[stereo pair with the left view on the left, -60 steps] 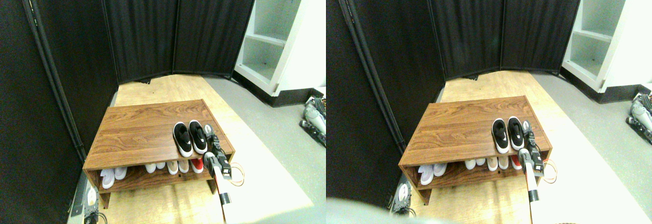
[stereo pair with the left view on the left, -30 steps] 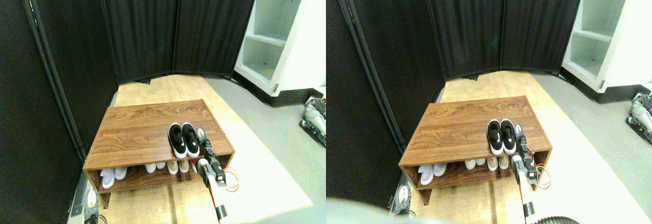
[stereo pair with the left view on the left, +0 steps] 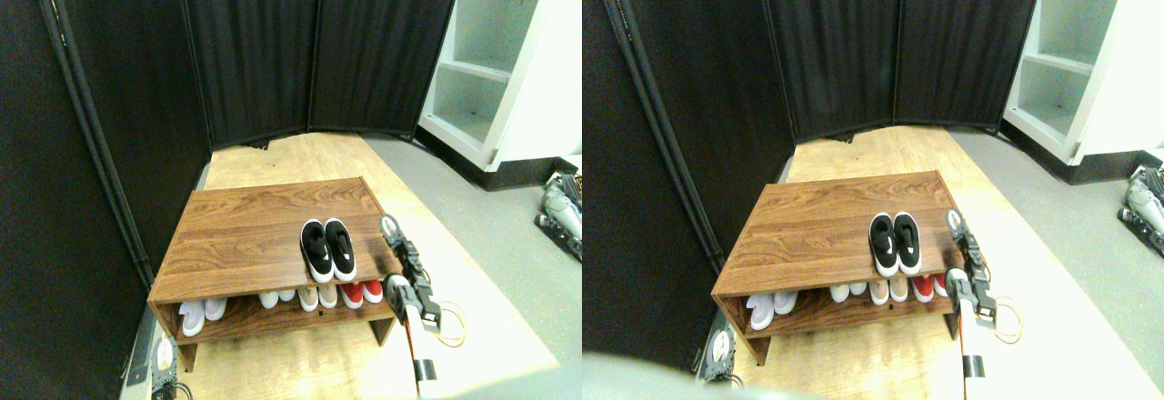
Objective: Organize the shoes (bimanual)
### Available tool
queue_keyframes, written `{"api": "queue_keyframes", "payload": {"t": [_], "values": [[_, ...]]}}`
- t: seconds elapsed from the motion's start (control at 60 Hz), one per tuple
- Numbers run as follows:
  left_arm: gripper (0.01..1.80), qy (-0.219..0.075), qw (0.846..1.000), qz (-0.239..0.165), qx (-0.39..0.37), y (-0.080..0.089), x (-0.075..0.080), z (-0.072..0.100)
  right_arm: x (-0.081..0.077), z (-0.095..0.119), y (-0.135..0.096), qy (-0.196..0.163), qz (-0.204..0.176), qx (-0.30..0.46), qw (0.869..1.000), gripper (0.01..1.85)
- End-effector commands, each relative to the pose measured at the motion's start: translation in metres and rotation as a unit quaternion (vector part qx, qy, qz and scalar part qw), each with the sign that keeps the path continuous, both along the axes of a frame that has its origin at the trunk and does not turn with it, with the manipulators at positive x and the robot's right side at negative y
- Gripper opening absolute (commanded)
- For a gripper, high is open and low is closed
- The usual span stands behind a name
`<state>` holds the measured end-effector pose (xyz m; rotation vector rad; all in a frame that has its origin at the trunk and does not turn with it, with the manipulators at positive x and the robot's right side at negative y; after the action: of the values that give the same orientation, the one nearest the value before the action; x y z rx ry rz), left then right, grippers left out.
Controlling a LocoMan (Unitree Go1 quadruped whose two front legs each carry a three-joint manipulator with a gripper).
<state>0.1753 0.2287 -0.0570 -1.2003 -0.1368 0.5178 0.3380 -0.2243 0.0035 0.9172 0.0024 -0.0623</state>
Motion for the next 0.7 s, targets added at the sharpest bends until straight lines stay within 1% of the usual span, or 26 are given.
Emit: {"api": "queue_keyframes", "payload": {"t": [0.017, 0.033, 0.067, 0.083, 0.1, 0.117, 0.133, 0.15, 0.183, 0.267, 0.283, 0.317, 0.367, 0.4, 0.433, 0.467, 0.5, 0.517, 0.55, 0.567, 0.583, 0.6, 0.633, 0.65, 0.683, 0.7], "values": [[0.01, -0.01, 1.0, -0.005, 0.012, -0.001, 0.004, 0.007, -0.017, 0.029, -0.003, -0.066, 0.012, 0.008, 0.998, 0.01], [0.01, -0.009, 1.0, -0.005, 0.011, -0.001, 0.004, 0.007, -0.023, 0.029, -0.003, -0.068, 0.009, 0.01, 0.998, 0.01], [0.01, -0.009, 1.0, -0.005, 0.01, -0.001, 0.004, 0.007, -0.026, 0.029, -0.004, -0.07, 0.009, 0.013, 0.997, 0.01], [0.01, -0.008, 1.0, -0.007, 0.01, -0.002, 0.004, 0.008, -0.034, 0.029, -0.004, -0.073, 0.01, 0.018, 0.997, 0.01], [0.01, -0.008, 1.0, -0.007, 0.01, -0.002, 0.004, 0.008, -0.034, 0.029, -0.004, -0.073, 0.01, 0.018, 0.997, 0.01], [0.01, -0.007, 1.0, -0.009, 0.011, -0.002, 0.004, 0.008, -0.04, 0.029, -0.003, -0.074, 0.01, 0.016, 0.997, 0.01], [0.01, -0.01, 1.0, -0.007, 0.002, -0.002, 0.005, 0.008, -0.049, 0.029, -0.003, -0.08, 0.017, 0.009, 0.997, 0.01], [0.01, -0.01, 1.0, -0.007, 0.002, -0.002, 0.005, 0.008, -0.049, 0.029, -0.003, -0.08, 0.017, 0.009, 0.997, 0.01], [0.01, -0.012, 1.0, -0.011, -0.004, -0.002, 0.005, 0.008, -0.057, 0.027, -0.003, -0.084, 0.031, 0.024, 0.996, 0.01], [0.01, -0.018, 1.0, -0.02, -0.01, -0.003, 0.006, 0.01, -0.086, 0.019, 0.006, -0.054, 0.016, 0.065, 0.996, 0.01], [0.01, -0.018, 1.0, -0.02, -0.01, -0.003, 0.006, 0.01, -0.086, 0.019, 0.006, -0.054, 0.016, 0.065, 0.996, 0.01], [0.01, -0.018, 1.0, -0.02, -0.011, -0.003, 0.006, 0.011, -0.094, 0.014, 0.009, -0.052, 0.021, 0.06, 0.997, 0.01], [0.01, -0.018, 0.999, -0.028, -0.015, -0.003, 0.007, 0.012, -0.107, 0.004, 0.014, -0.039, 0.034, 0.059, 0.997, 0.01], [0.01, -0.018, 0.999, -0.029, -0.018, -0.003, 0.007, 0.012, -0.108, 0.002, 0.016, -0.035, 0.036, 0.066, 0.997, 0.01], [0.01, -0.024, 0.999, -0.036, -0.029, -0.004, 0.009, 0.013, -0.114, -0.004, 0.02, -0.02, 0.039, 0.079, 0.996, 0.01], [0.01, -0.021, 0.998, -0.047, -0.021, -0.005, 0.01, 0.013, -0.118, -0.008, 0.024, -0.01, 0.037, 0.08, 0.996, 0.01], [0.01, -0.02, 0.998, -0.047, -0.02, -0.005, 0.01, 0.013, -0.118, -0.009, 0.025, -0.008, 0.038, 0.083, 0.996, 0.01], [0.1, -0.017, 0.999, -0.046, -0.021, -0.006, 0.01, 0.013, -0.118, -0.012, 0.026, -0.005, 0.042, 0.09, 0.995, 0.01], [0.61, -0.002, 0.998, -0.059, -0.025, -0.007, 0.011, 0.014, -0.118, -0.016, 0.027, 0.001, 0.043, 0.097, 0.994, 0.01], [0.82, 0.007, 0.998, -0.065, -0.018, -0.008, 0.012, 0.015, -0.118, -0.017, 0.029, 0.006, 0.041, 0.1, 0.994, 0.01], [0.82, 0.007, 0.998, -0.065, -0.018, -0.008, 0.012, 0.015, -0.118, -0.017, 0.029, 0.006, 0.041, 0.1, 0.994, 0.01], [0.9, 0.009, 0.998, -0.067, -0.016, -0.009, 0.012, 0.016, -0.118, -0.018, 0.029, 0.007, 0.041, 0.102, 0.994, 0.01], [1.19, 0.014, 0.996, -0.088, -0.014, -0.011, 0.014, 0.018, -0.118, -0.019, 0.032, 0.01, 0.043, 0.111, 0.993, 0.01], [1.3, 0.012, 0.995, -0.094, -0.018, -0.011, 0.016, 0.019, -0.118, -0.019, 0.033, 0.01, 0.044, 0.116, 0.992, 0.01], [1.34, 0.002, 0.996, -0.089, -0.021, -0.012, 0.018, 0.02, -0.118, -0.019, 0.034, 0.013, 0.043, 0.119, 0.992, 0.01], [1.28, -0.005, 0.997, -0.081, -0.017, -0.013, 0.019, 0.021, -0.118, -0.018, 0.035, 0.015, 0.041, 0.115, 0.992, 0.01]]}}
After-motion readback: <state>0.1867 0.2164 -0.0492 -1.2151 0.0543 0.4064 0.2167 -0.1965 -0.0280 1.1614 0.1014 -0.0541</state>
